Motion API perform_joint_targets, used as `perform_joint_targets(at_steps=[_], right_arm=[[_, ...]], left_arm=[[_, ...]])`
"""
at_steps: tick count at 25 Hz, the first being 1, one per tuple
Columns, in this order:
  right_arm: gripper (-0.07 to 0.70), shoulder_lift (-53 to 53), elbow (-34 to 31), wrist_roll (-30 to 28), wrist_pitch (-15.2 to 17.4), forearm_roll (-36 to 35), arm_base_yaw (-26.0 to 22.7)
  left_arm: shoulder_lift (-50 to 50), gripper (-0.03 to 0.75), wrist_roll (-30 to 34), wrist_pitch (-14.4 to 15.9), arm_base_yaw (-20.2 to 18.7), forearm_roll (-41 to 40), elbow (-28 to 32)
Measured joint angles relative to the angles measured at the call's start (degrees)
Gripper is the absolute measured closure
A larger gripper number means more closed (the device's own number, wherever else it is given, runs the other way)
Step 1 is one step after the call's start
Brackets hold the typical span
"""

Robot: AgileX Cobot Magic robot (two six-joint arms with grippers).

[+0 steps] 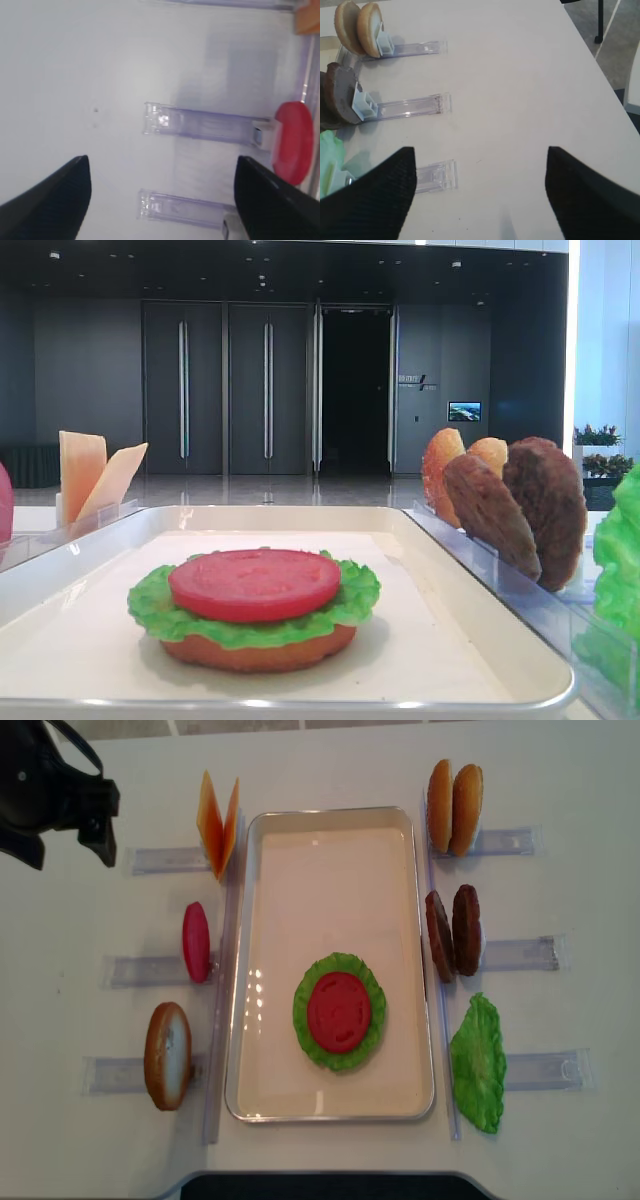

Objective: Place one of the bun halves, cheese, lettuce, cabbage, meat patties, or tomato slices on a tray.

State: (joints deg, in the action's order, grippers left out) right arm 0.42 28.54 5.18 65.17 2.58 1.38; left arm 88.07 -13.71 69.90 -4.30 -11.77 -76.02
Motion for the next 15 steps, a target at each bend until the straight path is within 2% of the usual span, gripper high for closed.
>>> perform_joint_targets(at_steps=[3,7,11,15], right_arm=[[0.094,0.0,0.0,0.0,0.0,0.0,0.0],[0.094,0.0,0.0,0.0,0.0,0.0,0.0],[0.094,0.0,0.0,0.0,0.0,0.0,0.0],[0.094,0.0,0.0,0.0,0.0,0.0,0.0]], left_arm=[[0.0,0.024,-0.7,0.1,2.2,-1.7,0.0],[-0.5,0.024,-0.9,0.1,2.6,-2.1,0.7],[-4.3,0.024,-0.9,0.1,2.6,-2.1,6.6],[-11.7,0.024,-1.6,0.1,1.4,-2.2,15.0]])
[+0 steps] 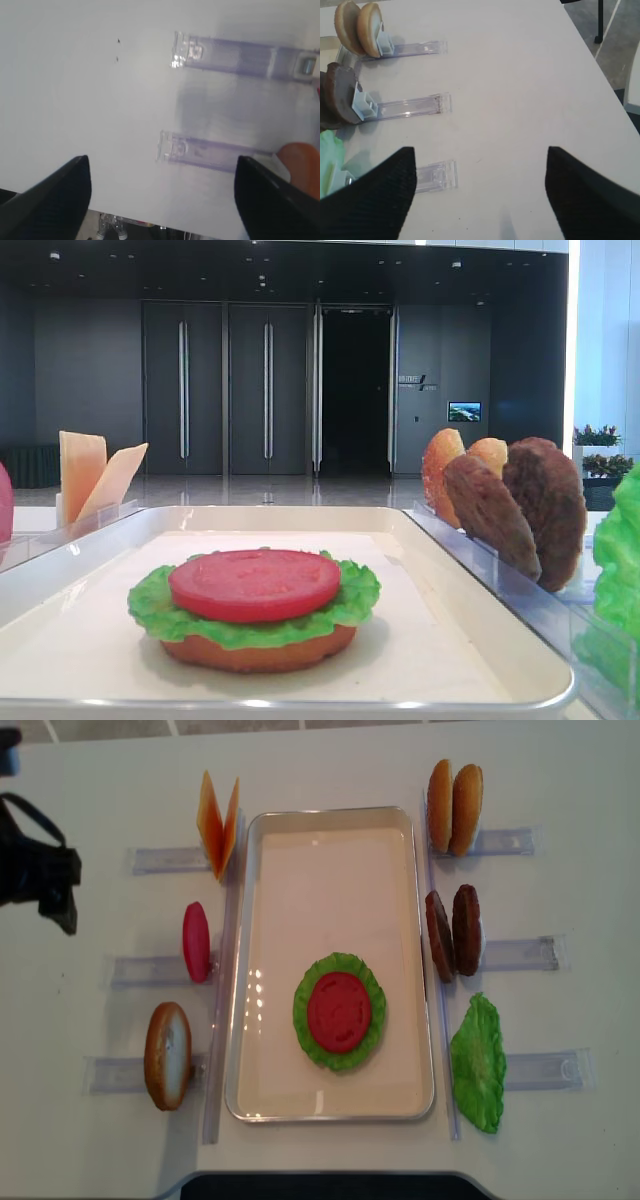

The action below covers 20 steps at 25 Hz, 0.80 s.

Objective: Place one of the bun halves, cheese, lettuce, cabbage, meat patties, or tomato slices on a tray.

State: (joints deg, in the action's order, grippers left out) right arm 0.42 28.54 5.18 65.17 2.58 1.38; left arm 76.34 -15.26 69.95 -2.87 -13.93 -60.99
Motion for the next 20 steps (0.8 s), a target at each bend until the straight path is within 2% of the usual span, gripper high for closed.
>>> perform_joint_targets(at_steps=[6,11,20], right_arm=[[0.094,0.0,0.0,0.0,0.0,0.0,0.0],[0.094,0.0,0.0,0.0,0.0,0.0,0.0],[0.094,0.0,0.0,0.0,0.0,0.0,0.0]], left_arm=[[-13.2,0.024,-0.3,0.0,-3.4,2.4,11.1],[-23.3,0.024,-0.5,-0.1,-3.8,4.5,19.5],[-43.6,0.024,-0.5,-6.3,-3.8,3.6,32.8]])
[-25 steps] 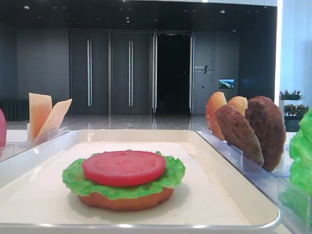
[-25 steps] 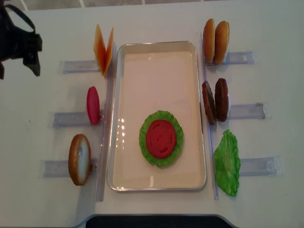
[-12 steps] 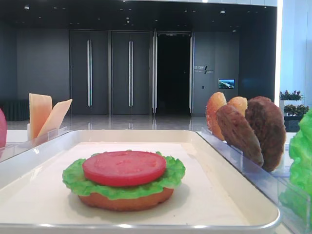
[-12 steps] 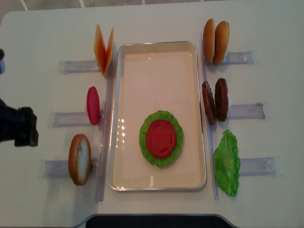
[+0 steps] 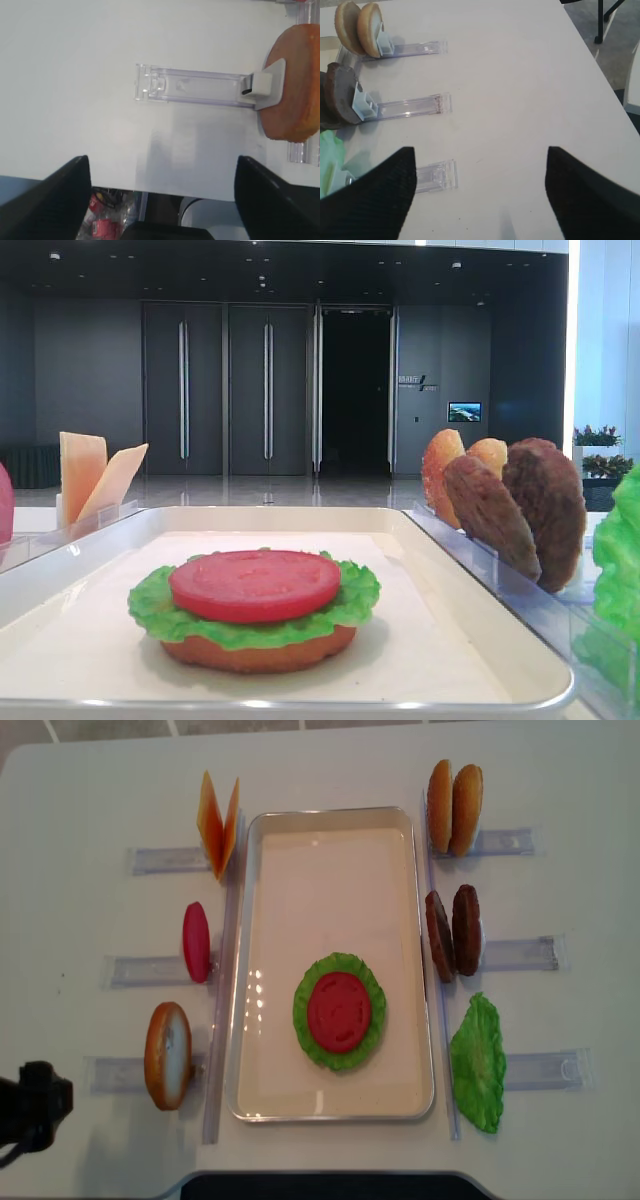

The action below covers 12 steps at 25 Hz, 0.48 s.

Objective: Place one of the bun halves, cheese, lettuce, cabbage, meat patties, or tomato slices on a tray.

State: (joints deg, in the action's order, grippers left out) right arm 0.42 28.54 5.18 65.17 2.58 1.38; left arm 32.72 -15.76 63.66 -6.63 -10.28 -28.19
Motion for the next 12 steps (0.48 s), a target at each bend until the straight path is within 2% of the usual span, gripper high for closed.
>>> perform_joint_targets(at_steps=[6,12], right_arm=[[0.094,0.0,0.0,0.0,0.0,0.0,0.0],[0.094,0.0,0.0,0.0,0.0,0.0,0.0]], left_arm=[[-10.5,0.024,0.1,0.0,0.0,-0.1,0.9],[-16.8,0.024,0.1,0.0,0.0,-0.2,0.9]])
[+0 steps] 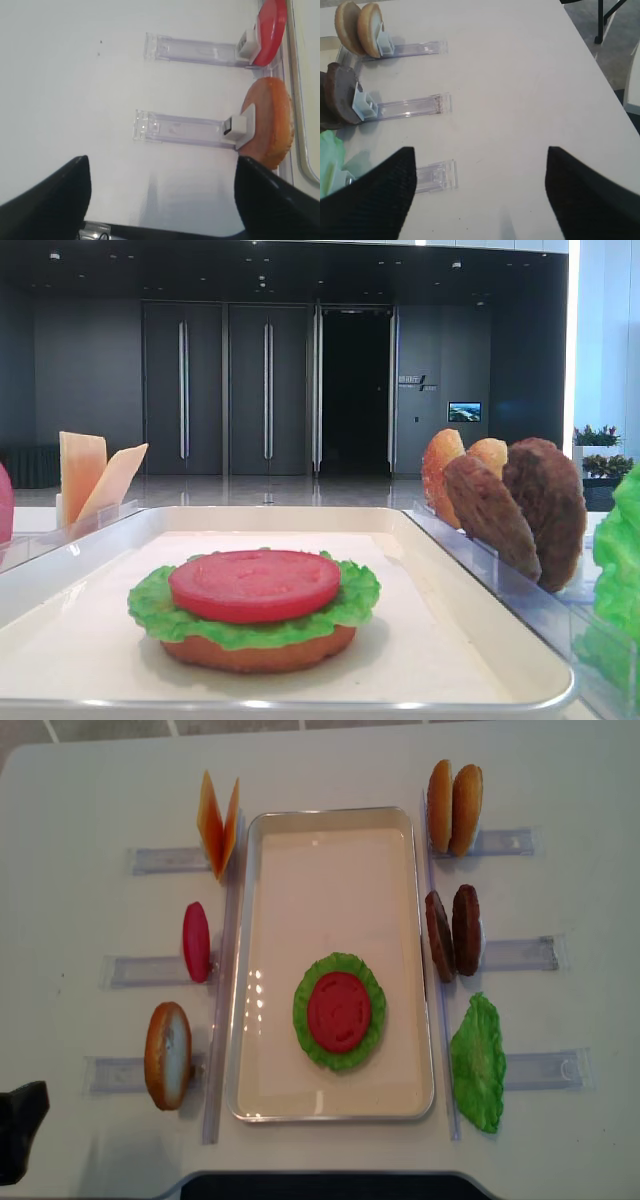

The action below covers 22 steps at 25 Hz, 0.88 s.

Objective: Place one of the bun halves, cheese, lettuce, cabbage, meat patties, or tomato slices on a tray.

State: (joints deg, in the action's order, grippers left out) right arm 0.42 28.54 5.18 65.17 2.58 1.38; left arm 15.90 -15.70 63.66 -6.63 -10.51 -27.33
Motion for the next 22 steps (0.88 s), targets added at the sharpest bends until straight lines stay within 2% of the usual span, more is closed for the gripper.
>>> perform_joint_targets(at_steps=[10,17,22], right_arm=[[0.094,0.0,0.0,0.0,0.0,0.0,0.0],[0.094,0.0,0.0,0.0,0.0,0.0,0.0],[0.094,0.0,0.0,0.0,0.0,0.0,0.0]], left_arm=[[-11.7,0.024,1.8,0.1,7.3,0.3,0.0],[-13.6,0.024,13.5,0.0,7.8,7.1,0.0],[-15.9,0.024,14.9,0.0,7.8,7.9,0.0]])
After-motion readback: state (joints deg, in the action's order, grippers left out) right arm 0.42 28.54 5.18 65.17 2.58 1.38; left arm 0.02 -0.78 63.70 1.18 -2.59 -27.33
